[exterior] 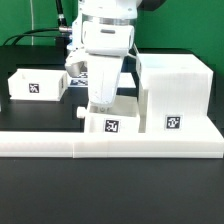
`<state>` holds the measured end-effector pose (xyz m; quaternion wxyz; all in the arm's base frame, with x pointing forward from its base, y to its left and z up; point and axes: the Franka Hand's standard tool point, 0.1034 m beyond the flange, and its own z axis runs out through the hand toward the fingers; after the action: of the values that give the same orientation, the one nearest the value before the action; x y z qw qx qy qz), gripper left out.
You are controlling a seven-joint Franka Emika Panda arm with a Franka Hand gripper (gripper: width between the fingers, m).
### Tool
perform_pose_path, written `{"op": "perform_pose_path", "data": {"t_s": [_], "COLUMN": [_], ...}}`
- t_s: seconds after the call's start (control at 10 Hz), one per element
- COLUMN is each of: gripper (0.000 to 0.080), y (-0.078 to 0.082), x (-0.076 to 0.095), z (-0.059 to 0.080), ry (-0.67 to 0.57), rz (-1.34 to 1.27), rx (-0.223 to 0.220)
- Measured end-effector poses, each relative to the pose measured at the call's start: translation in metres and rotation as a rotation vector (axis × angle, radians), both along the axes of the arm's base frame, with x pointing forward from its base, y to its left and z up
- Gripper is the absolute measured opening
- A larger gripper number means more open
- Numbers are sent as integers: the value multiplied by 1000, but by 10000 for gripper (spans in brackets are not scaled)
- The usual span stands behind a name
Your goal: Assemble drawer
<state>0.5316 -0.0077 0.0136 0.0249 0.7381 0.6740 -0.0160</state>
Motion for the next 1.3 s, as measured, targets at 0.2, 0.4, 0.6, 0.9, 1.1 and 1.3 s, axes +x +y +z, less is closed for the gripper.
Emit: {"op": "perform_pose_path", "data": {"t_s": [0.2, 0.4, 0.6, 0.9, 1.1, 1.3], "gripper": [42, 42, 42, 42, 42, 42], "y": [0, 0, 0, -10, -10, -10], "x": [0, -2, -2, -6, -7, -7], "z": [0, -1, -1, -5, -5, -5], "ry": [1, 4, 4, -31, -29, -29], "rz": [1, 1, 0, 37, 35, 34], "rx": [0, 0, 0, 9, 9, 9]}}
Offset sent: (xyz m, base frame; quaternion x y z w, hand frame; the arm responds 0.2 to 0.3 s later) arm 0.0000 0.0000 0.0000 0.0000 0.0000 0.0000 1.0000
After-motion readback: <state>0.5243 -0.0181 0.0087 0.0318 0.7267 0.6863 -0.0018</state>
